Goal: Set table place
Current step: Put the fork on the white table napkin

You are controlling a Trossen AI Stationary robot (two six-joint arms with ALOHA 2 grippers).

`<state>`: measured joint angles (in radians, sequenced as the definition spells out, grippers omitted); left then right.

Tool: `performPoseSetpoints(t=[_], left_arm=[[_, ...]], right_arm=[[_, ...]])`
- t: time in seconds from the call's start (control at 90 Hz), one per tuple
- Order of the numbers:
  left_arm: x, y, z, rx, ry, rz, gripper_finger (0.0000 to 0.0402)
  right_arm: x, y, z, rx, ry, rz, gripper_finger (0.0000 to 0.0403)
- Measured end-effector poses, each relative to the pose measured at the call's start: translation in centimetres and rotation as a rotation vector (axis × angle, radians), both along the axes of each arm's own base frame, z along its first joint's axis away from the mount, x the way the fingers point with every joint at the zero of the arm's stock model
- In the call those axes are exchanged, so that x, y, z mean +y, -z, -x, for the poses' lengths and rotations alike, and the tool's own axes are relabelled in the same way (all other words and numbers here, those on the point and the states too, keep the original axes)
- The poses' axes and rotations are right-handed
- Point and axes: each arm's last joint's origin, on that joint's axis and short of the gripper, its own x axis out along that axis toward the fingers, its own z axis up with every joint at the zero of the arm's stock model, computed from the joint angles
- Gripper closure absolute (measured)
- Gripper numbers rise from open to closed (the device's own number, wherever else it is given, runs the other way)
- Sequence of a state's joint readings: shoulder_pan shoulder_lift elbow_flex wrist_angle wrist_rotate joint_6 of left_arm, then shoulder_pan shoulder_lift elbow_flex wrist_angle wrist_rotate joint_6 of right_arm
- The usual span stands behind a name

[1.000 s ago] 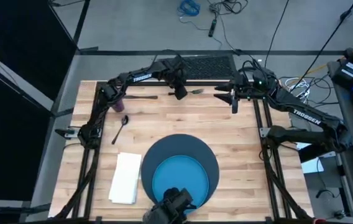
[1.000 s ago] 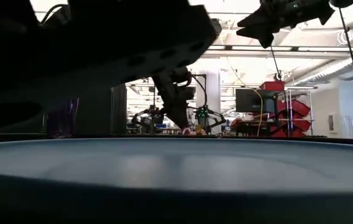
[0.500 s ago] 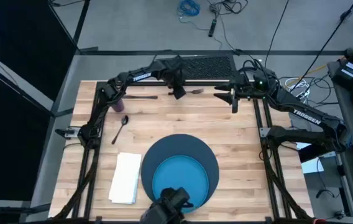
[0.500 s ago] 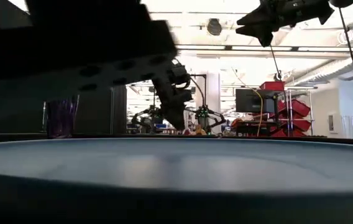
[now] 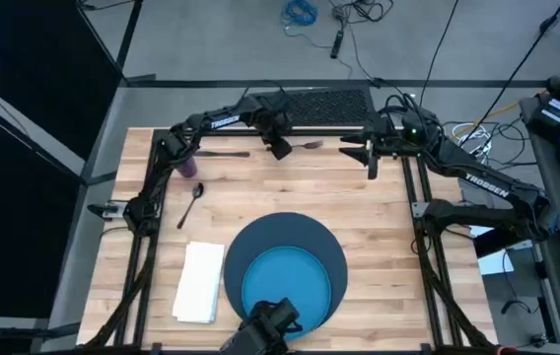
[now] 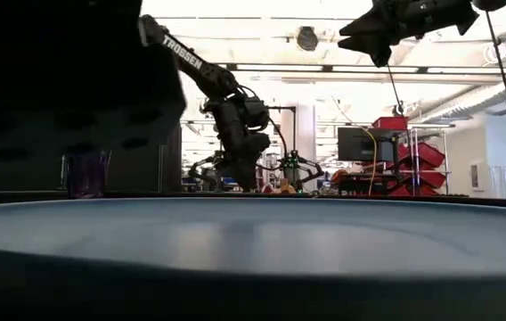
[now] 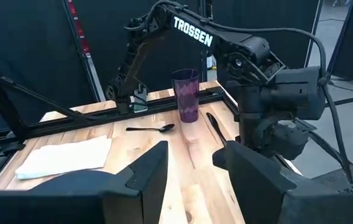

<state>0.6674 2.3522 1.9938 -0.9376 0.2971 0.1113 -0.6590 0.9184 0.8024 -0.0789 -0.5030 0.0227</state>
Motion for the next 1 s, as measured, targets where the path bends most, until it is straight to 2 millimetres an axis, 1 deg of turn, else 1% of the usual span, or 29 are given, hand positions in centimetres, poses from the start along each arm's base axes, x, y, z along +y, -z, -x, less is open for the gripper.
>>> performPoseSetpoints(t=[0.2,0.422,0.5,0.578,0.667,0.844,1.0], left_arm=[[-0.01,0.94,0.07,0.031,-0.001,0.023,0.0279],[0.03,0.94,0.08,0.037,0.000,0.012,0.0279],[0.18,0.95,0.07,0.050,0.017,-0.035,0.0279],[0.39,0.95,-0.02,0.090,0.024,-0.126,0.0279],[0.42,0.81,-0.04,0.097,0.075,-0.159,0.0279],[0.34,0.71,-0.08,0.076,0.164,-0.163,0.0279],[0.14,0.79,0.41,0.086,0.199,-0.106,0.0279]], right_arm=[[0.07,-0.01,-0.01,-0.004,-0.021,-0.010,0.0255],[0.45,-0.03,-0.27,-0.005,-0.047,-0.004,0.0255],[0.52,-0.08,-0.32,-0.010,-0.052,0.000,0.0255],[0.53,-0.11,-0.32,-0.011,-0.054,0.001,0.0255],[0.53,-0.10,-0.32,-0.010,-0.054,0.000,0.0255],[0.53,-0.10,-0.32,-0.010,-0.054,0.001,0.0255],[0.53,-0.11,-0.32,-0.011,-0.054,0.002,0.0255]])
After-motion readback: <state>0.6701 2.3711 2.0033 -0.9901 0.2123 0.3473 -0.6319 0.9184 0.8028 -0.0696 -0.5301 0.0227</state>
